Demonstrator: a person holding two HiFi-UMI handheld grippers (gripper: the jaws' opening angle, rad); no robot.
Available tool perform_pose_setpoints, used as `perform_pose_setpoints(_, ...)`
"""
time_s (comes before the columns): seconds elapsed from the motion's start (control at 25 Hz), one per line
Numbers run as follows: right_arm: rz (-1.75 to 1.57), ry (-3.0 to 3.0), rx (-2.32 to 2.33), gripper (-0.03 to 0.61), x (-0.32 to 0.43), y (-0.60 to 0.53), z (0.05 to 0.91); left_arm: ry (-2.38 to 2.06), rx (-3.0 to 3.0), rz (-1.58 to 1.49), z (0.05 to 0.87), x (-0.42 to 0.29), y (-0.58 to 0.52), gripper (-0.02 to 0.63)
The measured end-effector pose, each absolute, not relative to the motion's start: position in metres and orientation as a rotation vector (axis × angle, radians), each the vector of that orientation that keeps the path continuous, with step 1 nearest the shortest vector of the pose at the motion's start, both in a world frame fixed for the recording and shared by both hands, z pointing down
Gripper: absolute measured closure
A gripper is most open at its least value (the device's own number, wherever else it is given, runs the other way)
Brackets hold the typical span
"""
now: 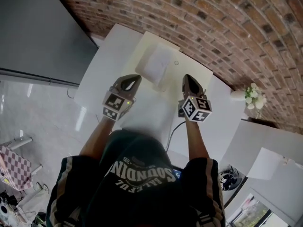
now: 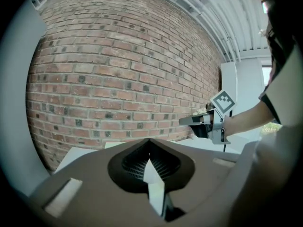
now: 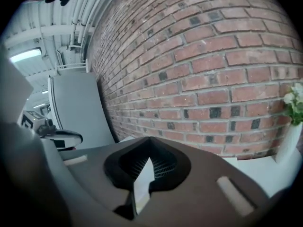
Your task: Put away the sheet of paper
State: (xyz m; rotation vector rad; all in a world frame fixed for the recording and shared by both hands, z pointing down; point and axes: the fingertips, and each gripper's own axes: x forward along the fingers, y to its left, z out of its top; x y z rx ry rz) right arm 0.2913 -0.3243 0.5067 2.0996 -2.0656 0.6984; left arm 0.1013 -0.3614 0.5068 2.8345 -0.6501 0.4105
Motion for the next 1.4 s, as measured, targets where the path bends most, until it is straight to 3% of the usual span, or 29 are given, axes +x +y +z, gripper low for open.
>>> perform_pose_setpoints(1.4, 0.648, -2.098, 2.085, 0.579, 0.245, -0.286, 0.498, -0.567, 2.897, 0.436, 0.497, 0.104, -0.343, 0.604)
